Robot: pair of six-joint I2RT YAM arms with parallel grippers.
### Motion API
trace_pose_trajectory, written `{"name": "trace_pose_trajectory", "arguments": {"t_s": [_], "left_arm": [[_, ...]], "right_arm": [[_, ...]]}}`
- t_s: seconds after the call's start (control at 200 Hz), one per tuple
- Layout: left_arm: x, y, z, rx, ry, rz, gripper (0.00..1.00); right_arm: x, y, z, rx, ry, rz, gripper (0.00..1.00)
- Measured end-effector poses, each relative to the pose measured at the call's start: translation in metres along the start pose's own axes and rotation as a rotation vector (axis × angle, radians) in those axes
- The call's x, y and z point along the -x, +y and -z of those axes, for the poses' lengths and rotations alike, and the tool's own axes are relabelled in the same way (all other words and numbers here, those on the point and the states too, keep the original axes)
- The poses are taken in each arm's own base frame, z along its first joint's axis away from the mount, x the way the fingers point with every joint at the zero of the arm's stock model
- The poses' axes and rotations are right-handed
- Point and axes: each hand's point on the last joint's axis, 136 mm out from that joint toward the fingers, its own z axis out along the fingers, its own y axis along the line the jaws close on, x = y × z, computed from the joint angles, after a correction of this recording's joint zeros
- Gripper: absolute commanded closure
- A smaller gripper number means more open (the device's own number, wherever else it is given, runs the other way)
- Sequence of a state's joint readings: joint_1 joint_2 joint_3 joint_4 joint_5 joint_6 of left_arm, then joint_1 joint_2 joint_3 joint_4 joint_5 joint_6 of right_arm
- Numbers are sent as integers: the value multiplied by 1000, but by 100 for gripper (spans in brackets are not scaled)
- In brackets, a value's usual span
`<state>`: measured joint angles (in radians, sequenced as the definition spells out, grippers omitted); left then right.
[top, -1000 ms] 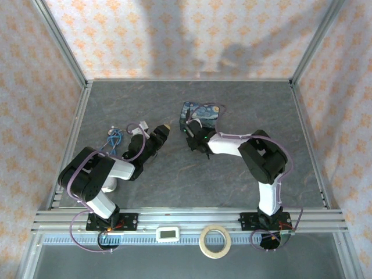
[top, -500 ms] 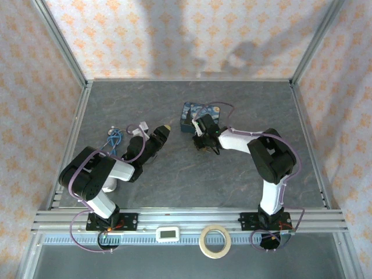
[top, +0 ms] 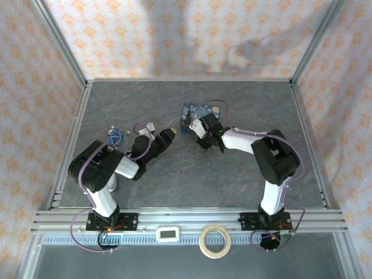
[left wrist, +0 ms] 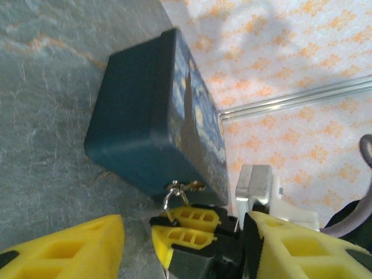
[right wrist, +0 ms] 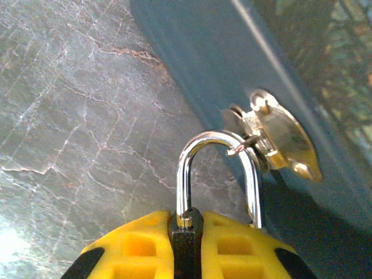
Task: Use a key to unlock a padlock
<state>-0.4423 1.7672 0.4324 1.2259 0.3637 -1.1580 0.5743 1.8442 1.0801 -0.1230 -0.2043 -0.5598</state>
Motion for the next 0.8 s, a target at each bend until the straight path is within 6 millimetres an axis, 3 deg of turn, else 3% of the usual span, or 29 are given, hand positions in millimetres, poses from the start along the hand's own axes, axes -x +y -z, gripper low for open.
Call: {"name": "trace_pose_trajectory", "arguments": {"t_s": [0.205, 0.34, 0.676, 0.801], "left_arm": [[-35, 2, -20, -23, 72, 34, 55], [-47, 2, -38, -28, 85, 34, 56], [-32, 0, -64, -25, -2, 31, 56], [-29, 2, -73, -16, -16, 31, 60]], "right_arm": [[21, -7, 6, 10, -55, 55, 100], [26, -5, 6, 26, -69, 65, 100], [20, 4, -2, 74, -57, 65, 100], [21, 7, -2, 87, -62, 65, 100]]}}
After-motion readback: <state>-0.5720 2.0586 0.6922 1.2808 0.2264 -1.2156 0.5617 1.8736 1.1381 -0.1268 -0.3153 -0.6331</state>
